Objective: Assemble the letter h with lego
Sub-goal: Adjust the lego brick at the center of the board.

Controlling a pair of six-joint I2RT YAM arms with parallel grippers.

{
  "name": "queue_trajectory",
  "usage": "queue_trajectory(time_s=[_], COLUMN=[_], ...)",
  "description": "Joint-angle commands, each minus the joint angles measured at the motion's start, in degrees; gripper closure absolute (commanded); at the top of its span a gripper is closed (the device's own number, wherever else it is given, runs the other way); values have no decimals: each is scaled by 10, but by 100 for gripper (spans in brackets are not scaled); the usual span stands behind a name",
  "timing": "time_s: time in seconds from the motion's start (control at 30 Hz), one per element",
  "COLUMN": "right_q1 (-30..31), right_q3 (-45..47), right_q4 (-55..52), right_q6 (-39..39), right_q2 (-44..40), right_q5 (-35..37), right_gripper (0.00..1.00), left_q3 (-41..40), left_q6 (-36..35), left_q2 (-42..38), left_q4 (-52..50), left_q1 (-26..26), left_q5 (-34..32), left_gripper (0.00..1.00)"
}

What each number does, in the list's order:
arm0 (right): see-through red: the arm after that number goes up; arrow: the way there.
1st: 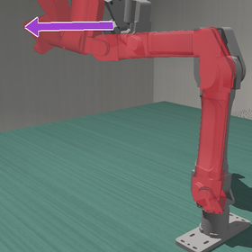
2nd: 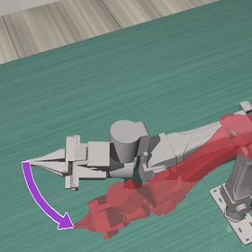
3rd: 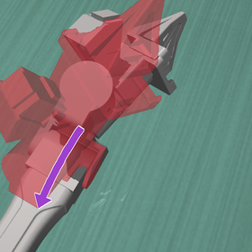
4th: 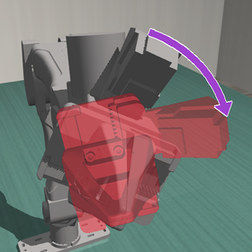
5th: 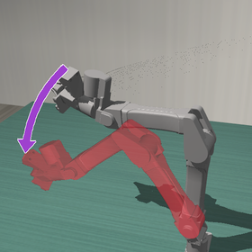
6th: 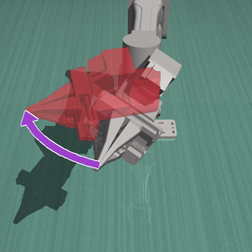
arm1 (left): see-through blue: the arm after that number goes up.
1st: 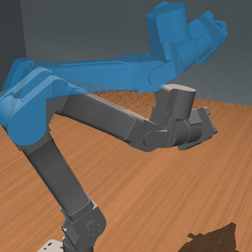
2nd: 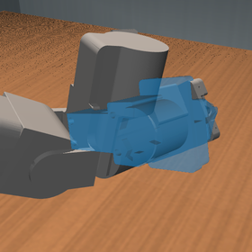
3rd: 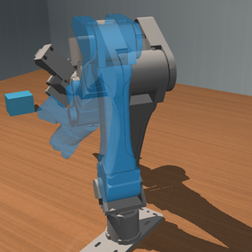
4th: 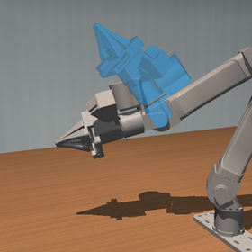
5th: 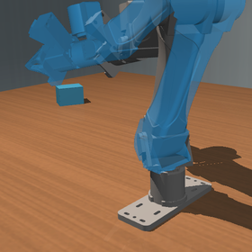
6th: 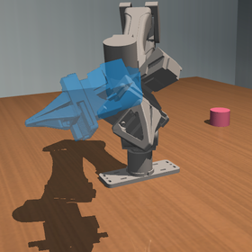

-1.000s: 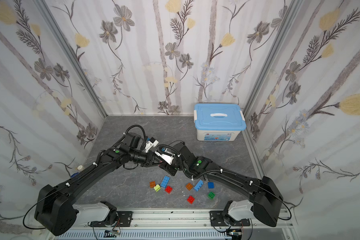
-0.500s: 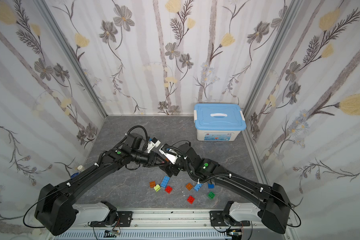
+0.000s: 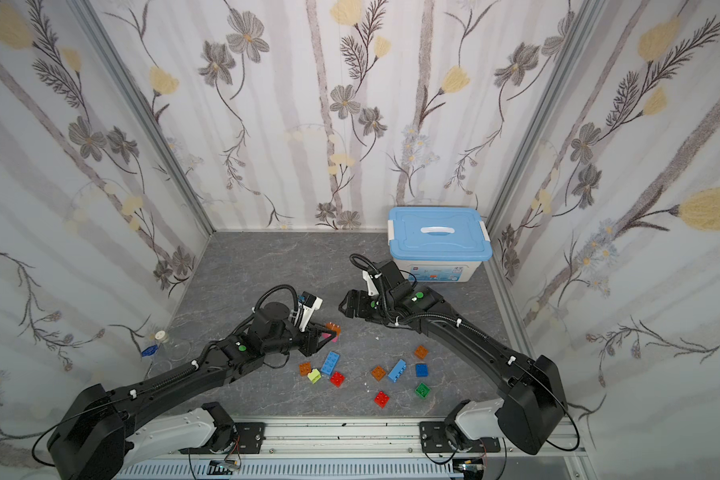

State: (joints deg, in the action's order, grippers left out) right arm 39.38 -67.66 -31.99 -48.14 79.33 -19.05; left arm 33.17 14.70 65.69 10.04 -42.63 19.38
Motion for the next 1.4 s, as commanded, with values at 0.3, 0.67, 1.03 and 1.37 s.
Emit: queue_trajectory(time_s=[0.3, 0.67, 1.03, 1.37], right_q1=[18, 27, -1, -46], right_q3=[-25, -23, -28, 28], right_q4=[-85, -63, -80, -19], right_q6=[-27, -29, 17, 75], right_q2=[70, 96, 136, 127], right_q5=[-74, -91, 105, 289], right_gripper=[32, 67, 71, 72], left_q3=[-1, -8, -40, -78], left_q6=[-93, -112, -111, -57], left_q2=[39, 37, 22, 30], left_q4=[140, 137, 118, 119], left_q1=[-22, -27, -25, 3], left_q5=[45, 38, -218, -429], left_gripper=[75, 66, 0, 0])
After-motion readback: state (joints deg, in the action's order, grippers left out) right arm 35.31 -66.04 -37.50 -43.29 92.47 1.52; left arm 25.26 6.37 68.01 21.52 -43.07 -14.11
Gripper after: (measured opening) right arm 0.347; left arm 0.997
